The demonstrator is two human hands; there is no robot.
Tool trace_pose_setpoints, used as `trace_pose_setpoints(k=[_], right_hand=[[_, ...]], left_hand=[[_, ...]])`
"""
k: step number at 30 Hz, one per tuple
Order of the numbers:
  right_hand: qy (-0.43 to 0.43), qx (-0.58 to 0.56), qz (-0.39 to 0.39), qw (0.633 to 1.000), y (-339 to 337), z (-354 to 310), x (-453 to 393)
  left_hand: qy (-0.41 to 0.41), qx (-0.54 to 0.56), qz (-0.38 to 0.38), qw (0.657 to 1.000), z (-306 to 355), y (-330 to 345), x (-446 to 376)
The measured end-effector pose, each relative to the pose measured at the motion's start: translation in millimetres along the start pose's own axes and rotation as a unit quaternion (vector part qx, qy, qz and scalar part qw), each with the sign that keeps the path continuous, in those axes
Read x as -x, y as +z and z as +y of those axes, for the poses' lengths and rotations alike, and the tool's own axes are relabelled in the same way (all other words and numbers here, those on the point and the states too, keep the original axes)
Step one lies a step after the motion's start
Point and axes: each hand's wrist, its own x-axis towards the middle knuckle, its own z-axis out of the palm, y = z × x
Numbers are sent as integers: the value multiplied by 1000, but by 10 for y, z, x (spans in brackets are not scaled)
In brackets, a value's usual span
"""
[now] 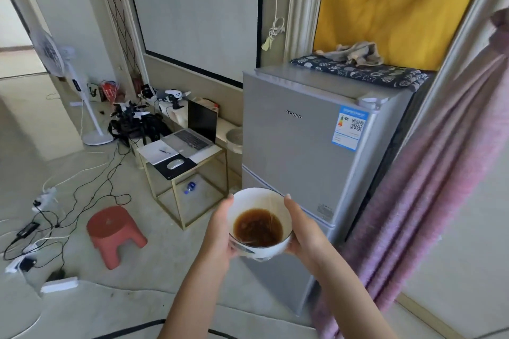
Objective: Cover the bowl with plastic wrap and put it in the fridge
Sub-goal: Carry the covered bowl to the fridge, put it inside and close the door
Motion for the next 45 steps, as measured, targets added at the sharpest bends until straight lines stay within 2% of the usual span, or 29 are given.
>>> trace_pose_setpoints(k=[6, 9, 12, 18, 22, 24, 25, 28, 30, 31, 32, 34, 35, 43, 45], right_hand=[[-70, 112, 7, 991, 564, -436, -768], [-86, 146, 28, 985, 851, -648, -1085], [-87, 182, 15, 979, 1107, -834, -1357], [-85, 206, 24, 975, 1375, -1034, -1801], [-170, 187, 86, 964, 1446, -1404, -2223], [-257, 201, 140, 935, 1436, -1678, -2400], [-304, 231, 171, 908, 1431, -1831, -2485], [-425, 381, 269, 776, 1465, -2329, -2758], [-433, 494, 317, 684, 1518, -2628, -2971], [-411, 540, 328, 657, 1551, -2748, -3077], [-380, 569, 330, 650, 1577, -2837, -3192], [-313, 590, 327, 669, 1635, -2933, -3386], [-289, 600, 332, 667, 1657, -2938, -3473], [-211, 666, 420, 579, 1820, -2928, -3740], [-204, 664, 432, 575, 1832, -2940, -3764]], left_hand=[[1, 12, -16, 1000, 798, -87, -762], [-6, -11, -26, 1000, 1190, -123, -1099], [4, -40, -19, 999, 1491, -175, -1441], [-5, -62, -6, 998, 1805, -223, -1920], [-3, -42, 1, 999, 2003, -176, -2218], [2, -23, 2, 1000, 2078, -128, -2319], [4, -11, 3, 1000, 2114, -106, -2361], [13, 13, 12, 1000, 2225, -15, -2489], [26, 31, 28, 999, 2289, 31, -2560], [32, 43, 33, 998, 2314, 52, -2594], [37, 52, 38, 997, 2336, 68, -2626], [41, 68, 44, 996, 2381, 89, -2685], [40, 73, 47, 995, 2403, 98, -2713], [12, 89, 26, 996, 2652, 98, -3020], [0, 94, 24, 995, 2736, 47, -3096]])
